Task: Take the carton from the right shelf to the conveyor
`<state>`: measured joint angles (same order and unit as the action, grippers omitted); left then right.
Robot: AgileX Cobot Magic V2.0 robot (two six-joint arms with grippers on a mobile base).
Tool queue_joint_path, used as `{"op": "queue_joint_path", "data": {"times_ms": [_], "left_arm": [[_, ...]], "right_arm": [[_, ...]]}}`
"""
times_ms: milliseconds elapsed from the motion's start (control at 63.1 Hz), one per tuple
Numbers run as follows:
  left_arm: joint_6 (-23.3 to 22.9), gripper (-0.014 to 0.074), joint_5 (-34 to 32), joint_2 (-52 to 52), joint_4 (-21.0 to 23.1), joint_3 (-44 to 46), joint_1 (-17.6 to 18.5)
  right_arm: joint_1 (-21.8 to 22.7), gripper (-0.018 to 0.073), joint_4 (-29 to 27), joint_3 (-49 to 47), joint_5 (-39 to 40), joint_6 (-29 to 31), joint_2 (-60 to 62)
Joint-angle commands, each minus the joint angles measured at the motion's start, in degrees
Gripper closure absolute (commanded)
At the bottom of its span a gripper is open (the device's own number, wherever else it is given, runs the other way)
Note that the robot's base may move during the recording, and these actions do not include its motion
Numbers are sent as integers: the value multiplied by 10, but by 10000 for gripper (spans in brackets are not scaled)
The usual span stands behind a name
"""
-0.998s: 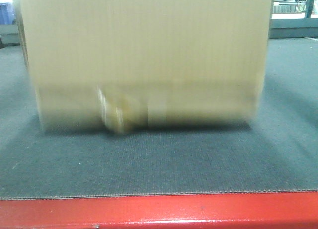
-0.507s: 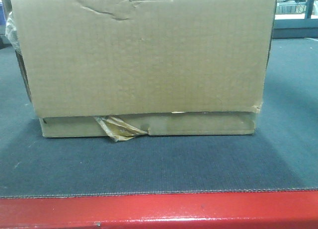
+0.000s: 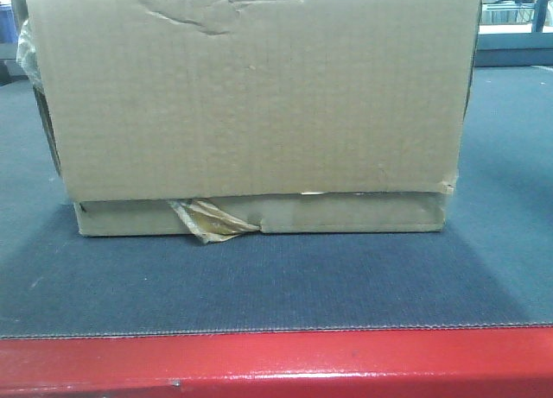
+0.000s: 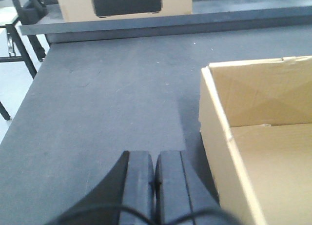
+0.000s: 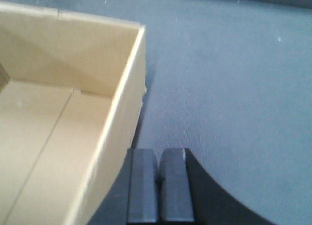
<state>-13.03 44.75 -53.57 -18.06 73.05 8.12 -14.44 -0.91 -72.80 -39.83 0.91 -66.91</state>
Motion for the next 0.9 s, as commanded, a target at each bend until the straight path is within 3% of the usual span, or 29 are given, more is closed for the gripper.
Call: {"op": "queue_joint_path", "data": {"times_ms": [0, 428, 618, 887], "left_arm": [[-8, 596, -50, 50, 3, -67, -9], [-8, 596, -181, 282, 59, -339, -11], [-8, 596, -192, 353, 59, -378, -11], [-8, 596, -192, 366, 55, -379, -11]], "right_arm": [[1, 628, 9, 81, 72, 1, 51], [1, 628, 9, 385, 273, 1, 287], [1, 628, 9, 461, 342, 1, 376], [1, 628, 9, 469, 346, 1, 398]]}}
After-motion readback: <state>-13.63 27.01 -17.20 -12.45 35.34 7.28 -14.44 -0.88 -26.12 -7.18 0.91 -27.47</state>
